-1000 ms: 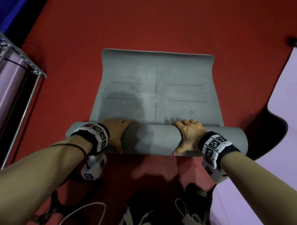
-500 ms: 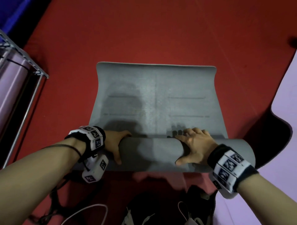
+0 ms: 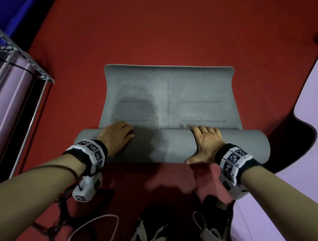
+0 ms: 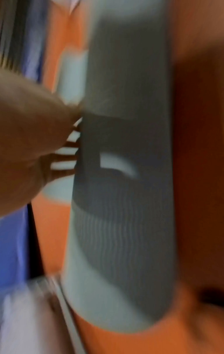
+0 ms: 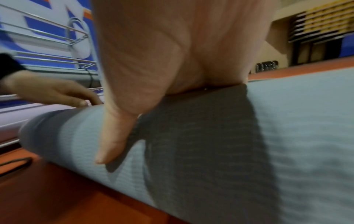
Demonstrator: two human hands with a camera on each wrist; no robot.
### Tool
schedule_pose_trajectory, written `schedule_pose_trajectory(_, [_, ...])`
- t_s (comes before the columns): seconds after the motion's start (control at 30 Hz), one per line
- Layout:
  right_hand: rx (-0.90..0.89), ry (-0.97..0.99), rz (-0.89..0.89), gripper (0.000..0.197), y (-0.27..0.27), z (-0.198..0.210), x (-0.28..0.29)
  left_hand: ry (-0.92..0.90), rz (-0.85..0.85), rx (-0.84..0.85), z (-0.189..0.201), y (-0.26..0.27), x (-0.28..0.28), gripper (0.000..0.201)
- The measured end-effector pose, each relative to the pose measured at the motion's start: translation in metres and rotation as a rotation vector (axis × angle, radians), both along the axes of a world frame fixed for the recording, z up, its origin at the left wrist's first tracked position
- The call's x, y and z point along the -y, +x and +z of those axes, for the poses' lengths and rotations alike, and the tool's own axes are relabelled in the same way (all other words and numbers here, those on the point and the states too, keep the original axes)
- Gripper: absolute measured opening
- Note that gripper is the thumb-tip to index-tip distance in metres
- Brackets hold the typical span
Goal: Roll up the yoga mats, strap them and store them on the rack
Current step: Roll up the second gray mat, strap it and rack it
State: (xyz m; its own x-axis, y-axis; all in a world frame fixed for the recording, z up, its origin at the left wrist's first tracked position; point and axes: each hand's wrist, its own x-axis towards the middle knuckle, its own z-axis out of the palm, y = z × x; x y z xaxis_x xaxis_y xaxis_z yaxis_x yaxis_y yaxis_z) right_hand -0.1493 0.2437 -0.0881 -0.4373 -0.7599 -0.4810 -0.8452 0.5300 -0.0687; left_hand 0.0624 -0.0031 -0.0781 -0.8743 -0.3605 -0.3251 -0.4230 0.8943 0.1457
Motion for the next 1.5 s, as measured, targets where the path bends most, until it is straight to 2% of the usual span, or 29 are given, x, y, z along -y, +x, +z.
schedule_pose_trajectory(0.13, [0.059,-0.01,-0.031,0.129,-0.004,0.006,0.003,-0.086,-0.09,0.31,0.001,-0.003,-0.017,0.111])
schedule_pose_trajectory(0.2, [0.061,-0.003,-0.031,0.127,-0.004,0.008,0.003,-0.119,-0.146,0.383,0.001,-0.006,-0.017,0.127])
schedule_pose_trajectory(0.27, [0.07,0.006,-0.038,0.126,-0.005,0.009,0.004,-0.133,-0.143,0.406,-0.001,-0.012,-0.014,0.131])
schedule_pose_trajectory(0.53, [0.091,0.034,-0.049,0.108,-0.013,0.01,0.011,-0.081,-0.179,0.455,0.01,-0.029,-0.006,0.129])
schedule_pose_trajectory(0.73, [0.144,0.097,-0.05,0.112,-0.001,0.01,-0.008,-0.037,-0.25,0.477,0.008,-0.019,-0.017,0.123])
schedule_pose_trajectory(0.93, [0.343,0.192,-0.051,0.121,0.01,0.013,-0.02,0.116,-0.264,0.623,0.0,-0.005,-0.027,0.113])
schedule_pose_trajectory(1.0, [0.293,0.193,-0.018,0.116,0.011,0.02,-0.021,0.175,-0.227,0.649,0.0,-0.008,-0.023,0.115])
schedule_pose_trajectory(1.1, [0.085,0.101,0.128,0.1,0.023,0.028,-0.024,0.276,-0.172,0.686,-0.004,-0.014,-0.015,0.112])
schedule_pose_trajectory(1.2, [0.082,0.011,0.105,0.096,0.042,0.027,-0.031,0.316,-0.153,0.639,-0.003,-0.016,-0.01,0.107])
schedule_pose_trajectory(1.3, [0.09,0.018,0.08,0.125,0.043,0.017,-0.03,0.289,-0.123,0.521,0.01,-0.019,0.003,0.115])
schedule_pose_trajectory(1.37, [0.065,0.016,0.091,0.136,0.036,0.009,-0.021,0.276,-0.068,0.446,0.018,-0.019,0.013,0.115])
schedule_pose_trajectory(1.5, [0.119,-0.036,0.044,0.118,0.013,0.003,-0.001,0.32,0.044,0.249,0.02,-0.01,0.026,0.109])
